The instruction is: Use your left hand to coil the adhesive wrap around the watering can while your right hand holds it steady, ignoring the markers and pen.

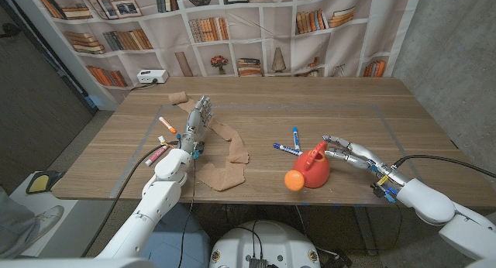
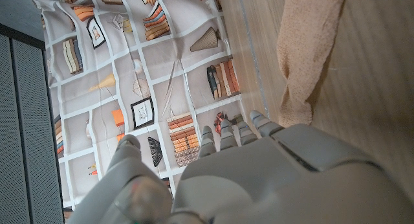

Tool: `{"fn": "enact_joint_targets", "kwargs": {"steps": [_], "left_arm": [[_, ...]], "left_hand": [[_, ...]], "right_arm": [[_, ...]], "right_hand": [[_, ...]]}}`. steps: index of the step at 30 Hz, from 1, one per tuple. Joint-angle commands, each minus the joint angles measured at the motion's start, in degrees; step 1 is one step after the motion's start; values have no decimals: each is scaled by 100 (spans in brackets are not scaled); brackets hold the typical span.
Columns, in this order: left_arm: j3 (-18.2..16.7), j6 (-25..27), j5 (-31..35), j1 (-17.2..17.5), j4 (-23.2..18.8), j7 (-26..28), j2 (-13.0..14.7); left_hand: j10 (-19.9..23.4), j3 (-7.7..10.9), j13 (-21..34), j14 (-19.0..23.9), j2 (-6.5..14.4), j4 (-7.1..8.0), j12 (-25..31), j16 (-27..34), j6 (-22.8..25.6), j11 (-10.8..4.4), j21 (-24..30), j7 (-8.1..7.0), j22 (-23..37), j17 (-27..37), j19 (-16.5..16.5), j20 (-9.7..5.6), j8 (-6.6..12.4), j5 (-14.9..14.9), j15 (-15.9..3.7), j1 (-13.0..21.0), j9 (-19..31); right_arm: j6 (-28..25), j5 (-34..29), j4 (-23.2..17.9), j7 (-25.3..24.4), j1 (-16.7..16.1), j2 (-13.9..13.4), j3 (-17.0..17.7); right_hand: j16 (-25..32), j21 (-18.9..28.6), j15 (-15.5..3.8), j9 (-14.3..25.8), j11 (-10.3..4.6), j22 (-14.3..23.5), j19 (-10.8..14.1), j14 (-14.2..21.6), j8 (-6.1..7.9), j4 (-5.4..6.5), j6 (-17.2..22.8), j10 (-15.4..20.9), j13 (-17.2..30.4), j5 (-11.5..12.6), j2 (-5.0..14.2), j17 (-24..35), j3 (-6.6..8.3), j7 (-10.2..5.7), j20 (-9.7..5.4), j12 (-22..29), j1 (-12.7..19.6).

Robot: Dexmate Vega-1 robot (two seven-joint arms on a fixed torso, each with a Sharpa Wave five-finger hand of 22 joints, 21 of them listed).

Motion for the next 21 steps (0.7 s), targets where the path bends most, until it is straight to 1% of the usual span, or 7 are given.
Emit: {"fn": "enact_joint_targets", "kwargs": {"steps": [1, 6, 8, 10, 14, 18, 21], "left_arm": [[-4, 14, -34, 27, -22, 5, 15], [-2, 24, -47, 6, 10, -16, 14], [-1, 27, -53, -3, 28, -30, 13], [0, 31, -58, -11, 46, -40, 10], [8, 21, -70, -43, 109, -75, -11], [13, 10, -65, -64, 151, -90, -29], [10, 13, -67, -69, 167, -95, -38]], "left_hand": [[31, 13, 6, -11, 19, 10, 23, 1, 35, 8, 31, -2, 13, 15, -37, 0, 14, 12, 20, -9, 30], [36, 10, 6, -5, 20, 14, 24, 4, 36, 4, 33, -3, 13, 15, -32, 9, 13, 12, 15, -17, 30], [36, 9, 6, -2, 21, 15, 24, 5, 35, 6, 33, 1, 13, 15, -31, 13, 13, 12, 17, -19, 30], [39, 8, 6, 0, 21, 17, 25, 5, 38, 2, 33, -1, 13, 16, -31, 14, 13, 12, 15, -23, 30], [42, 5, 6, 1, 23, 21, 25, 6, 40, 7, 34, -2, 13, 16, -30, 15, 13, 12, 13, -31, 30], [41, 3, 6, 0, 23, 23, 24, 5, 46, 7, 34, 1, 13, 16, -29, 17, 15, 12, 12, -37, 30], [39, 1, 6, 4, 23, 25, 22, 7, 47, 4, 34, 6, 13, 16, -29, 15, 15, 12, 20, -42, 30]], "right_arm": [[4, -20, 13, 0, 127, 82, -127], [8, 1, 25, 8, 177, 133, -190], [4, 18, 24, 5, 187, 158, -210], [17, 61, 34, 26, 201, 185, -233], [25, 125, 54, 111, 250, 216, -291], [40, 143, 68, 150, 291, 251, -334], [58, 169, 89, 170, 323, 296, -365]], "right_hand": [[34, 40, -517, 34, -40, 19, 67, 48, -3, -10, 10, 47, 12, 21, 1, 21, 37, -19, -23, 19, 53], [49, 44, -493, 35, -30, 19, 89, 93, 2, -22, 23, 70, 14, 24, 15, 20, 58, -16, -33, 26, 93], [68, 51, -463, 36, -3, 19, 118, 153, 1, -34, 22, 83, 17, 26, 23, 20, 75, -13, -5, 30, 131], [76, 72, -456, 36, -11, 20, 190, 186, 2, -49, 24, 111, 21, 29, 29, 21, 96, -6, 9, 40, 179], [102, 102, -496, 38, -15, 21, 314, 278, 3, -76, 24, 166, 29, 32, 34, 22, 133, -8, -18, 58, 269], [109, 106, -519, 38, -45, 21, 360, 316, 3, -88, 24, 206, 35, 33, 28, 23, 150, -41, -25, 72, 316], [112, 114, -543, 39, -66, 20, 407, 337, 0, -94, 17, 221, 40, 32, 21, 24, 161, -59, -68, 75, 348]]}}
